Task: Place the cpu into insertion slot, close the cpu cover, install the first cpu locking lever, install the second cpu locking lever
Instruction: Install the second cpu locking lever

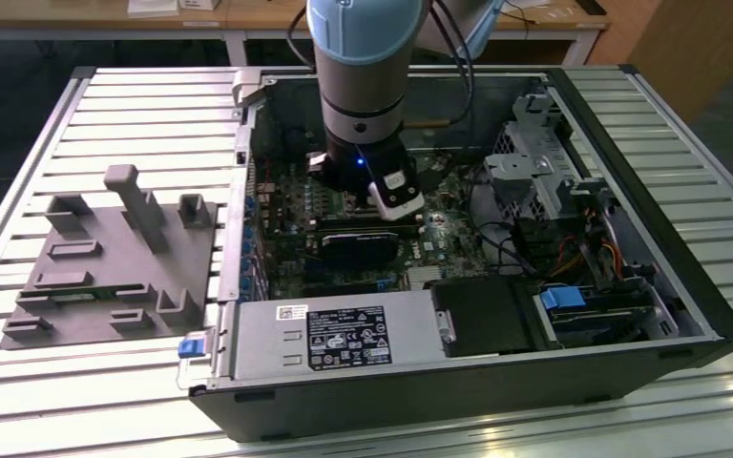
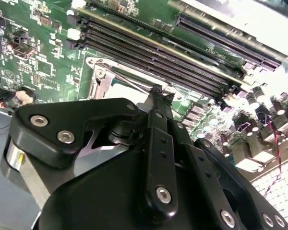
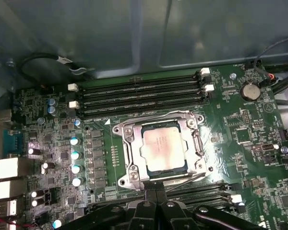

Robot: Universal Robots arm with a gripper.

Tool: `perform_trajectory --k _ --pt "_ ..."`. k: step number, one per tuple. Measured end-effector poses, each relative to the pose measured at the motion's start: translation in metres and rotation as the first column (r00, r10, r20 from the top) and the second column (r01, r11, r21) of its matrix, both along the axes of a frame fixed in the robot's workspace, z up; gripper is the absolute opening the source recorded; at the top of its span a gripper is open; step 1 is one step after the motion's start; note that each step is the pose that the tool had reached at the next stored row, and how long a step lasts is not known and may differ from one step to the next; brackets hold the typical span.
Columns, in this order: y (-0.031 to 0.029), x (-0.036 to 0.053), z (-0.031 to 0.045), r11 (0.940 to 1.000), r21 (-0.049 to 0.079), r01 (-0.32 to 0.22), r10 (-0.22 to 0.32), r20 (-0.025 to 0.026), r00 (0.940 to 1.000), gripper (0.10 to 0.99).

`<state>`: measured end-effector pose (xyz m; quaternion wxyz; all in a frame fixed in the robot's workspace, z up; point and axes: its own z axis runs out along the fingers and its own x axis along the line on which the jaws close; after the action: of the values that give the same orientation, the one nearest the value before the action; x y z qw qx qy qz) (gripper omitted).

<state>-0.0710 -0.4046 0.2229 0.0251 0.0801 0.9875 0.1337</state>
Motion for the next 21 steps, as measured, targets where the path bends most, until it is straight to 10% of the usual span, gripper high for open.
perform_trajectory --k 9,21 --pt "-0.0086 -0.0097 -0.0079 0.9994 0.035 -0.004 0.004 0.0026 1.0 0.102" --pt "-0.0095 -0.0163 -0.0206 0.9985 0.052 -0.013 0.013 0.0047 0.9999 0.102"
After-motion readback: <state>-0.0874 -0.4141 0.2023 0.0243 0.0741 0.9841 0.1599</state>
